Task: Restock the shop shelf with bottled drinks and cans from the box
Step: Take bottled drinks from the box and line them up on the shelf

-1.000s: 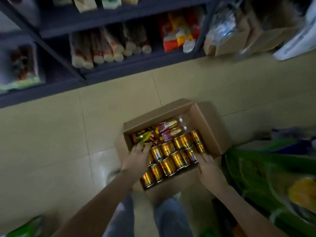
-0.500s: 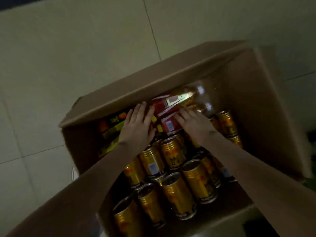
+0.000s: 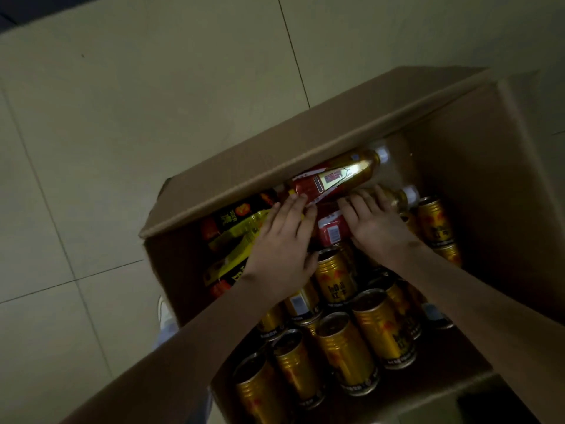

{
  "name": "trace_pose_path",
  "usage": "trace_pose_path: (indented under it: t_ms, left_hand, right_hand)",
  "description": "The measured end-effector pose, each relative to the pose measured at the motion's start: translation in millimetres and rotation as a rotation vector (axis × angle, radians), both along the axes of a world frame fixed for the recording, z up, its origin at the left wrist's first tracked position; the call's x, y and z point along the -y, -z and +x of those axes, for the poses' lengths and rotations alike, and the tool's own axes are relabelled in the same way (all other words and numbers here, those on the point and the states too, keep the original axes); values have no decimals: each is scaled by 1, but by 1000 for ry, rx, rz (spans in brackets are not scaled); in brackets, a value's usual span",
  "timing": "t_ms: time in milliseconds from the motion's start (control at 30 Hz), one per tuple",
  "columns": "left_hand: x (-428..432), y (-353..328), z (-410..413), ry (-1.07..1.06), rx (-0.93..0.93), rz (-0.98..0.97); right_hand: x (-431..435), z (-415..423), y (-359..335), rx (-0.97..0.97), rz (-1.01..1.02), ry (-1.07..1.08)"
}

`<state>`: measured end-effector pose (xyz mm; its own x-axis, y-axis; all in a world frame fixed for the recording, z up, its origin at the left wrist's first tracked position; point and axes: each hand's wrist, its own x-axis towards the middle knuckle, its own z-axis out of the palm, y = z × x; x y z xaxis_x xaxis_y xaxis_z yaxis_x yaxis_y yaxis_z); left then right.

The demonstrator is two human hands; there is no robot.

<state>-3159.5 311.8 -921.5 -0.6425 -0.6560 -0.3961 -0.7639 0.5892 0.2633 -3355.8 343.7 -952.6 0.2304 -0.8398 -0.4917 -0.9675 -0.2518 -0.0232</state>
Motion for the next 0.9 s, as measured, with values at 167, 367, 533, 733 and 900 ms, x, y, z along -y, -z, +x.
trace_pose_path:
  t_ms: [167, 367, 533, 733, 900]
  left_hand:
    - [-3, -36, -36, 24, 101, 1]
    - [13, -91, -43, -76, 228, 26]
    - [52, -134, -1, -621, -22, 616]
    - [101, -152, 49, -982, -498, 904]
    - [136, -122, 50, -1110, -728, 903]
  right_hand:
    - [-7, 6, -56, 217, -148, -2]
    - [-2, 24, -117, 391, -189, 61]
    - [-9, 25, -157, 511, -160, 505]
    - [-2, 39, -127, 587, -64, 1149]
    - [36, 62, -59, 602, -83, 1434]
